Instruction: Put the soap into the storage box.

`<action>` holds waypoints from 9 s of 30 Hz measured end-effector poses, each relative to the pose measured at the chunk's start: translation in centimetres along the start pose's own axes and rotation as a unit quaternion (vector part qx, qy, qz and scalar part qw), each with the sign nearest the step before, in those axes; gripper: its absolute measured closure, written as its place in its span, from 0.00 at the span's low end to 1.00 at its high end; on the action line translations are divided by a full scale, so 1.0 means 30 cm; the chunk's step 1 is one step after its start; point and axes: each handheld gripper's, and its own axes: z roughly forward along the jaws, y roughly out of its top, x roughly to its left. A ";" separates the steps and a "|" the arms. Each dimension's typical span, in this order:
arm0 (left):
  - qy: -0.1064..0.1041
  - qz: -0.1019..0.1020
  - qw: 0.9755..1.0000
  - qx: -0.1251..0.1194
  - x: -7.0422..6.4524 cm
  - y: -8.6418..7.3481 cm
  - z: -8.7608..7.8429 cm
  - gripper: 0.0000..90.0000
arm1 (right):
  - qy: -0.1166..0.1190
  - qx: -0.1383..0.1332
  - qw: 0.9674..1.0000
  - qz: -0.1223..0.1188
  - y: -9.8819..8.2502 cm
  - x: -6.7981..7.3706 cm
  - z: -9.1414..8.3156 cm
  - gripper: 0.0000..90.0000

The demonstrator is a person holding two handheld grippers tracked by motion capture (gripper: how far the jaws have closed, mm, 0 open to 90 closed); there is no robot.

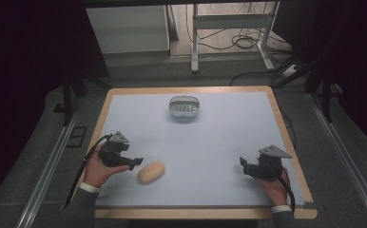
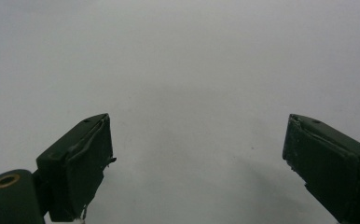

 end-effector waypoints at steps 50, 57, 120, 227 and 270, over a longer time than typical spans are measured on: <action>-0.042 0.061 0.994 0.080 -0.163 0.006 0.132 0.24 | 0.005 0.000 1.000 -0.002 0.000 -0.001 0.001 0.09; -0.043 0.061 0.992 0.097 -0.162 0.005 0.161 0.28 | 0.005 0.000 1.000 -0.001 0.000 -0.001 0.002 0.09; -0.030 0.063 0.996 0.048 -0.060 0.212 0.105 0.36 | 0.004 0.000 1.000 0.006 0.000 -0.006 -0.001 0.09; -0.027 0.070 0.996 0.039 0.127 0.631 0.291 0.36 | 0.005 0.001 1.000 0.013 0.000 -0.010 0.001 0.09; -0.034 0.091 0.994 0.057 0.162 0.754 0.420 0.36 | 0.006 0.004 1.000 0.015 0.000 -0.012 0.002 0.09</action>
